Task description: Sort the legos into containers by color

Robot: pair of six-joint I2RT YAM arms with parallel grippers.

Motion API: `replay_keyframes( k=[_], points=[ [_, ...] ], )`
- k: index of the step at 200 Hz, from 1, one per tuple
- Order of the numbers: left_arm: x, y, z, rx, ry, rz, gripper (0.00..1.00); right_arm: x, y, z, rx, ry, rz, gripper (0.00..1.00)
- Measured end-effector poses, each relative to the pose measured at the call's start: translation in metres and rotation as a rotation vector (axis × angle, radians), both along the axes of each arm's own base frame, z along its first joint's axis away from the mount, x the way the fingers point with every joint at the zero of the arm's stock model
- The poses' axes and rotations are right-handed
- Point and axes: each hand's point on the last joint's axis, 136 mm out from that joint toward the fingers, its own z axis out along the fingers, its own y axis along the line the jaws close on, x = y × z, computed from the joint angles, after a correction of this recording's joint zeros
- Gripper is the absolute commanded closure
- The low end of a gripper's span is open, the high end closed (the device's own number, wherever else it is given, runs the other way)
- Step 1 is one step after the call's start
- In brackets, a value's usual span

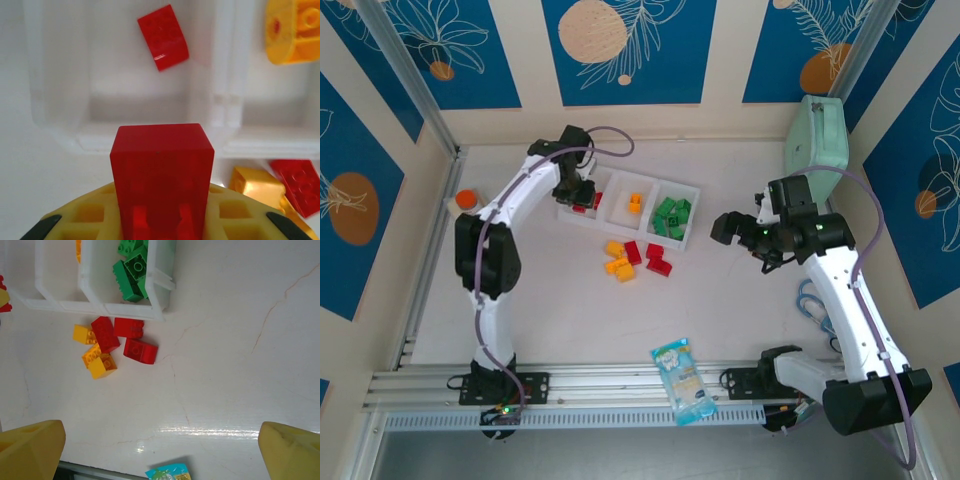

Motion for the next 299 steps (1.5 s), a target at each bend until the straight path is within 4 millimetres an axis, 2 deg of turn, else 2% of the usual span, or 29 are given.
replay_keyframes(
  k=[43,74,117,137,152,165,180,187,225,247,273,299],
  points=[
    [0.028,0.013,-0.028,0.006,0.040,0.067,0.83,0.000,-0.009,-0.001,-0.010,0.002,-0.019,0.01],
    [0.043,0.010,-0.040,-0.013,0.048,0.086,0.78,-0.001,-0.010,-0.002,-0.012,0.007,-0.015,0.01],
    [0.055,0.005,-0.041,-0.035,0.032,0.107,0.59,-0.002,-0.009,-0.002,-0.007,0.009,-0.002,0.01],
    [0.056,0.006,-0.041,-0.039,0.033,0.121,0.42,-0.002,-0.006,-0.001,0.008,0.010,0.007,0.01],
    [0.055,0.006,-0.042,-0.046,0.036,0.123,0.38,-0.003,-0.001,0.000,0.021,0.009,0.022,0.01],
    [0.052,0.006,-0.043,-0.052,0.040,0.125,0.24,-0.004,0.004,0.001,0.029,0.008,0.040,0.01],
    [0.042,0.006,-0.038,-0.063,0.037,0.114,0.11,-0.007,0.010,0.001,0.034,0.011,0.064,0.01],
    [0.035,0.008,-0.035,-0.064,0.038,0.115,0.00,-0.008,0.014,0.000,0.036,0.015,0.075,0.01],
    [-0.003,0.018,0.001,-0.106,-0.017,0.138,0.01,-0.008,0.030,-0.006,0.038,0.041,0.123,0.01],
    [-0.037,0.022,0.014,-0.144,-0.050,0.153,0.01,-0.006,0.037,-0.007,0.044,0.040,0.137,0.01],
    [-0.084,0.022,0.003,-0.166,-0.032,0.161,0.03,-0.002,0.044,-0.011,0.047,0.053,0.146,0.01],
    [-0.132,-0.004,-0.016,-0.175,0.019,0.107,0.07,0.004,0.051,-0.020,0.046,0.081,0.154,0.01]
  ],
)
